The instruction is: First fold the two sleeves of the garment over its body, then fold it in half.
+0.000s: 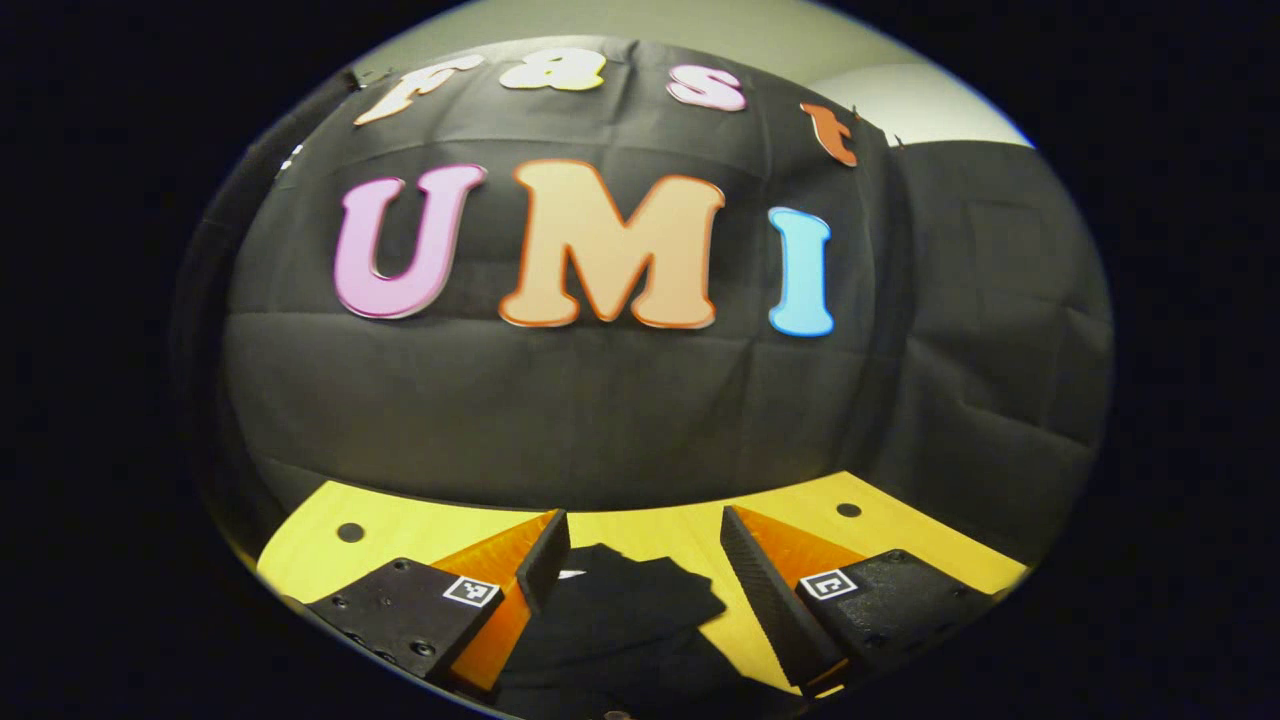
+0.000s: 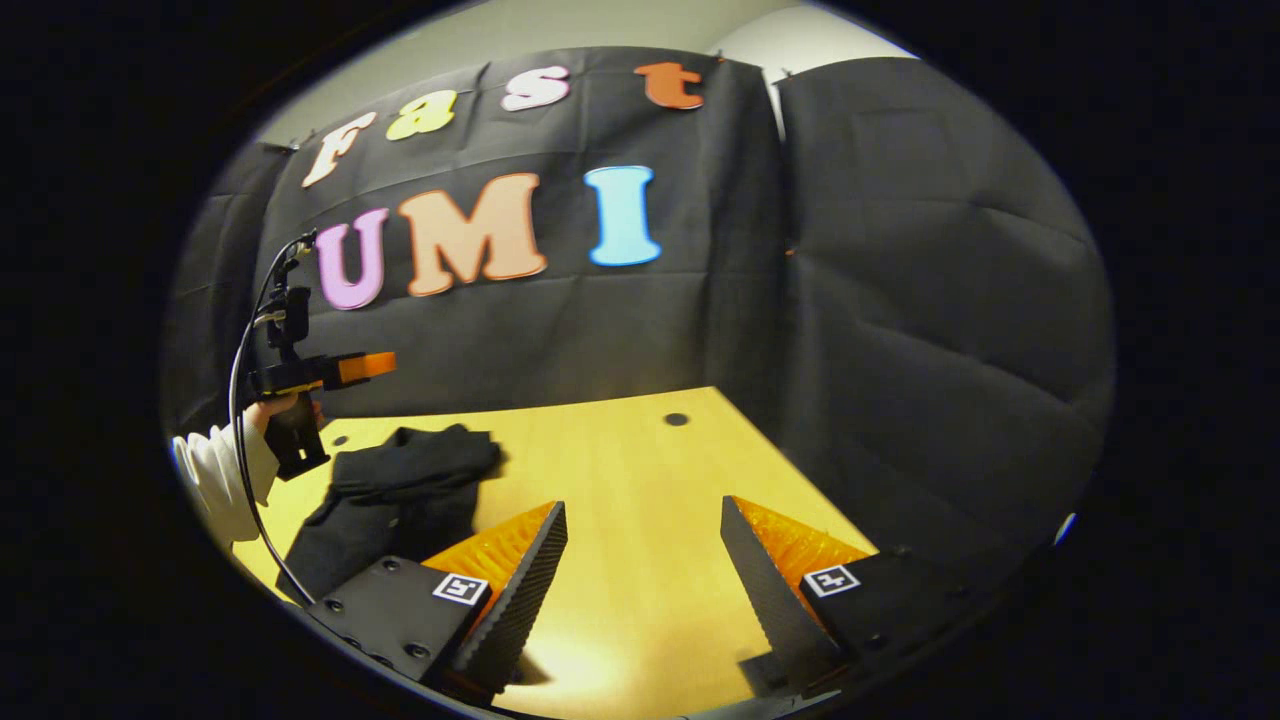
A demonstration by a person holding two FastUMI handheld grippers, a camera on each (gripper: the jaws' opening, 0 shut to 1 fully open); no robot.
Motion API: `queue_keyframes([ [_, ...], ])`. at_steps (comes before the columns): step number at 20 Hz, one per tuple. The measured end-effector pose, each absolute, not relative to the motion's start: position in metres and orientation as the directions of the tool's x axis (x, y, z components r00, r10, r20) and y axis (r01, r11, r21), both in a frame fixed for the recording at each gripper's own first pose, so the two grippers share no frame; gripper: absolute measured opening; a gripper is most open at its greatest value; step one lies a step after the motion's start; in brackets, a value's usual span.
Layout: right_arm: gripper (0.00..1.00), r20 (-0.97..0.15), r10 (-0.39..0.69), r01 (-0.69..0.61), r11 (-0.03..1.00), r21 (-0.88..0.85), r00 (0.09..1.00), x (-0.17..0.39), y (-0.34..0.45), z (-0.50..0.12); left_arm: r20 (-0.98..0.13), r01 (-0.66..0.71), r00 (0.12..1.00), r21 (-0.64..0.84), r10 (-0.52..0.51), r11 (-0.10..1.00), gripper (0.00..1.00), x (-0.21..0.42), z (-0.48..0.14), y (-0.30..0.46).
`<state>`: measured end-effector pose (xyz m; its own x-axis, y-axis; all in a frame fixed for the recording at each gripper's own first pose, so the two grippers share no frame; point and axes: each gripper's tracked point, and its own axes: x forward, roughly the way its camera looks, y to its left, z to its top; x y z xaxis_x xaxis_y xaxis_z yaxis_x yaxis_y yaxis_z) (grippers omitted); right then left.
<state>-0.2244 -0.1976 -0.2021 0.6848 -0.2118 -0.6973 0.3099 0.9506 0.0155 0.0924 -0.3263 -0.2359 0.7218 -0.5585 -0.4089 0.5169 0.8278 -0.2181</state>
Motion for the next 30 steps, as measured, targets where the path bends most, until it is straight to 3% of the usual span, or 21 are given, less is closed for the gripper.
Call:
queue_keyframes([
  [4, 0.98, -0.751, -0.031, 0.127, 0.989, 0.072, 0.66, -0.216, -0.141, -0.244, -0.453, 0.471, 0.768, -0.079, -0.453, 0.879, 0.92, 0.061, -0.241, -0.226],
  [6, 0.99, -0.767, 0.05, 0.049, 0.993, 0.106, 0.64, -0.218, -0.115, -0.26, -0.495, 0.451, 0.763, -0.053, -0.416, 0.891, 0.96, 0.029, -0.252, -0.184],
  [7, 0.98, -0.773, 0.098, 0.007, 0.991, 0.131, 0.627, -0.22, -0.1, -0.267, -0.521, 0.44, 0.753, -0.054, -0.402, 0.896, 0.92, 0.015, -0.262, -0.158],
  [11, 0.99, -0.814, 0.223, -0.154, 0.974, 0.166, 0.536, -0.241, -0.057, -0.303, -0.626, 0.355, 0.716, -0.054, -0.309, 0.933, 0.92, -0.051, -0.289, -0.094],
  [15, 0.99, -0.87, 0.238, -0.229, 0.962, 0.15, 0.431, -0.272, -0.045, -0.346, -0.756, 0.311, 0.626, 0.021, -0.189, 0.95, 0.93, -0.131, -0.325, -0.049],
  [17, 0.95, -0.886, 0.254, -0.237, 0.956, 0.171, 0.388, -0.285, -0.039, -0.357, -0.811, 0.327, 0.561, 0.035, -0.164, 0.944, 0.93, -0.168, -0.337, -0.039],
  [18, 0.99, -0.89, 0.262, -0.238, 0.954, 0.181, 0.373, -0.29, -0.037, -0.361, -0.83, 0.325, 0.534, 0.026, -0.161, 0.945, 0.93, -0.181, -0.341, -0.038],
  [20, 0.95, -0.898, 0.271, -0.251, 0.949, 0.189, 0.348, -0.299, -0.031, -0.368, -0.853, 0.304, 0.497, 0.0, -0.159, 0.953, 0.94, -0.202, -0.346, -0.036],
  [21, 0.99, -0.901, 0.27, -0.264, 0.947, 0.184, 0.341, -0.303, -0.029, -0.371, -0.863, 0.294, 0.482, -0.006, -0.153, 0.956, 0.99, -0.214, -0.349, -0.043],
  [22, 0.95, -0.909, 0.26, -0.279, 0.945, 0.17, 0.324, -0.308, -0.029, -0.376, -0.873, 0.288, 0.466, -0.003, -0.143, 0.958, 0.94, -0.222, -0.354, -0.041],
  [23, 0.99, -0.919, 0.249, -0.296, 0.942, 0.157, 0.305, -0.317, -0.029, -0.382, -0.885, 0.282, 0.446, -0.003, -0.134, 0.959, 0.95, -0.229, -0.361, -0.039],
  [24, 0.94, -0.93, 0.236, -0.311, 0.939, 0.144, 0.281, -0.325, -0.03, -0.39, -0.901, 0.271, 0.417, -0.008, -0.125, 0.962, 0.95, -0.237, -0.367, -0.038],
  [25, 0.99, -0.928, 0.23, -0.327, 0.936, 0.129, 0.293, -0.325, -0.032, -0.391, -0.911, 0.257, 0.395, -0.014, -0.118, 0.966, 0.95, -0.243, -0.371, -0.037],
  [27, 0.99, -0.921, 0.237, -0.301, 0.943, 0.142, 0.308, -0.323, -0.031, -0.388, -0.908, 0.211, 0.402, -0.028, -0.113, 0.977, 0.96, -0.242, -0.373, -0.029],
  [28, 0.99, -0.916, 0.239, -0.296, 0.945, 0.142, 0.322, -0.321, -0.03, -0.388, -0.914, 0.197, 0.39, -0.032, -0.108, 0.98, 0.92, -0.244, -0.376, -0.029],
  [30, 0.95, -0.912, 0.243, -0.303, 0.942, 0.142, 0.329, -0.322, -0.03, -0.387, -0.903, 0.194, 0.413, -0.037, -0.116, 0.98, 0.98, -0.245, -0.377, -0.035],
])
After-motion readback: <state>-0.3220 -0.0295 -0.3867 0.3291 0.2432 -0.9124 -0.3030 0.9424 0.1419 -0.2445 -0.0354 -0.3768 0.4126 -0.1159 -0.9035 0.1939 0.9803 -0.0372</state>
